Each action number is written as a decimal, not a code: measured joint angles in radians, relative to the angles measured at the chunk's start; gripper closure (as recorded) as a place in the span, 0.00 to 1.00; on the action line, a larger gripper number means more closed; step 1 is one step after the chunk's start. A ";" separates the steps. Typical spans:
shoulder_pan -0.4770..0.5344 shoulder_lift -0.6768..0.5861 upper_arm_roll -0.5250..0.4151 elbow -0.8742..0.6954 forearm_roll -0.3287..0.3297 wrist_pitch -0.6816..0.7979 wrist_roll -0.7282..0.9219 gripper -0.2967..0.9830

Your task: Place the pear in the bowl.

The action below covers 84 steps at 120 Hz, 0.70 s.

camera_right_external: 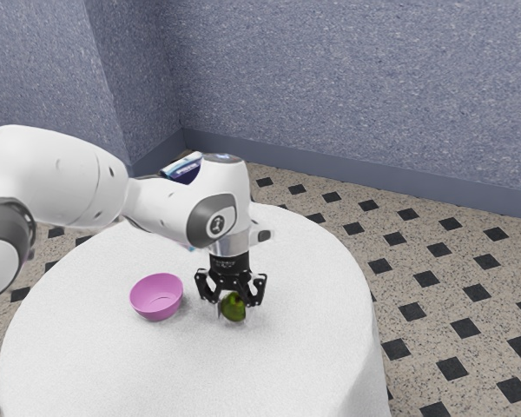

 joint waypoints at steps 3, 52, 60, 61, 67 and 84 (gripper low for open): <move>0.000 -0.006 0.001 0.000 0.002 -0.001 -0.001 0.52; 0.001 -0.120 0.245 -0.013 0.083 -0.136 -0.002 0.58; 0.002 -0.120 0.260 -0.023 0.089 -0.158 -0.002 0.59; 0.002 -0.120 0.261 -0.023 0.089 -0.160 -0.002 0.59; 0.002 -0.119 0.269 -0.031 0.092 -0.171 -0.001 0.59; 0.003 -0.115 0.281 -0.038 0.091 -0.189 0.003 0.47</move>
